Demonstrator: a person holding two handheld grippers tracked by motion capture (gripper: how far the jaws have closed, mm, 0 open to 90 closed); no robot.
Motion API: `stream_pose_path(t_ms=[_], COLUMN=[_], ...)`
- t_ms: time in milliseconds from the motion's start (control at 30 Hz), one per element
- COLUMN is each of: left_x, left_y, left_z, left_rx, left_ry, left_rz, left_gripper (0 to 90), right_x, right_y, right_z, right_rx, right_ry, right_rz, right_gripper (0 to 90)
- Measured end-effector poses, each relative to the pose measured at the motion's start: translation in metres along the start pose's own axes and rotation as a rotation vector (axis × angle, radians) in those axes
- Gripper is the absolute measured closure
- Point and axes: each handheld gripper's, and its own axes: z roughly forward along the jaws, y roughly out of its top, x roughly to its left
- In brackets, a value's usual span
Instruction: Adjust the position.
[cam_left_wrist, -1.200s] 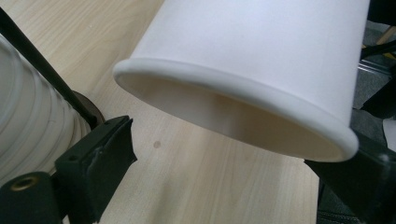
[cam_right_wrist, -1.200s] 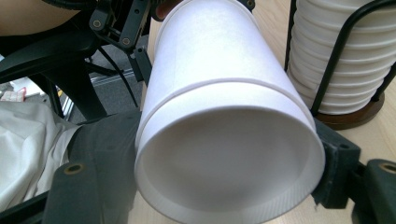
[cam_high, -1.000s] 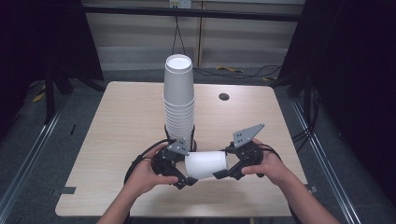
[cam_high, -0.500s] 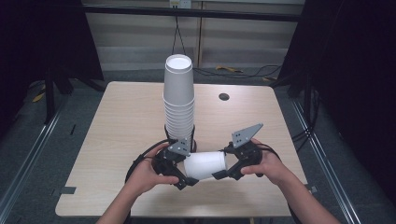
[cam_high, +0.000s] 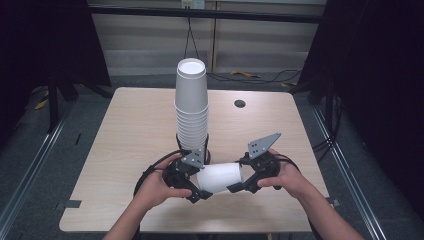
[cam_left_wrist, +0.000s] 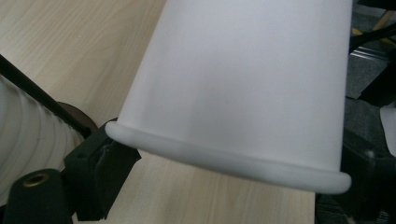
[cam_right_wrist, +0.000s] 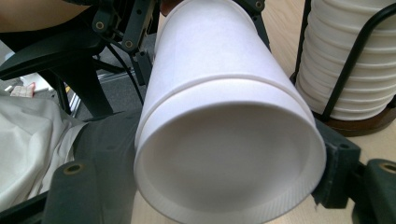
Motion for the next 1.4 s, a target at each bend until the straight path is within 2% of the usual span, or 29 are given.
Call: stream_pose_path(t_ms=[200, 333, 367, 533, 667, 900, 967, 1000, 1100, 1200, 1400], left_x=[-0.001, -0.001, -0.001, -0.001, -0.001, -0.001, -0.001, -0.001, -0.001, -0.001, -0.002], left_y=[0.001, 0.001, 0.001, 0.001, 0.001, 0.003, 0.003, 0.003, 0.002, 0.002, 0.003], left_z=[-0.001, -0.001, -0.002, -0.002, -0.002, -0.002, -0.003, -0.003, -0.003, -0.002, 0.002], left_rx=[0.017, 0.005, 0.013, 0.016, 0.032, 0.031, 0.045, 0.05, 0.054, 0.06, 0.082], left_ry=[0.001, 0.0, 0.0, -0.006, 0.0, -0.004, -0.001, 0.004, 0.002, -0.001, 0.004], left_rz=[0.017, 0.005, 0.016, 0.005, 0.011, 0.003, 0.014, 0.006, 0.007, 0.009, 0.003], left_gripper=[14.1, 14.3, 14.4, 14.4, 14.2, 14.2, 14.2, 14.2, 14.2, 14.2, 14.2], right_x=[0.001, 0.001, 0.001, 0.002, 0.002, 0.003, 0.004, 0.004, 0.005, 0.007, 0.011], right_y=[-0.001, -0.001, -0.001, -0.001, -0.001, 0.001, 0.001, 0.001, 0.002, 0.006, 0.017], right_z=[0.001, 0.001, 0.001, 0.002, 0.001, 0.0, 0.0, -0.001, -0.002, -0.002, -0.003], right_rx=[0.012, 0.011, 0.007, 0.023, 0.026, 0.049, 0.068, 0.098, 0.114, 0.152, 0.258], right_ry=[0.006, 0.005, 0.001, -0.012, -0.028, -0.035, -0.041, -0.048, -0.055, -0.074, -0.111], right_rz=[-0.001, -0.001, 0.0, -0.02, -0.02, -0.022, -0.028, -0.029, -0.035, -0.043, -0.08], right_gripper=[24.7, 24.3, 24.2, 22.5, 20.6, 17.7, 17.1, 16.7, 15.8, 14.4, 14.0])
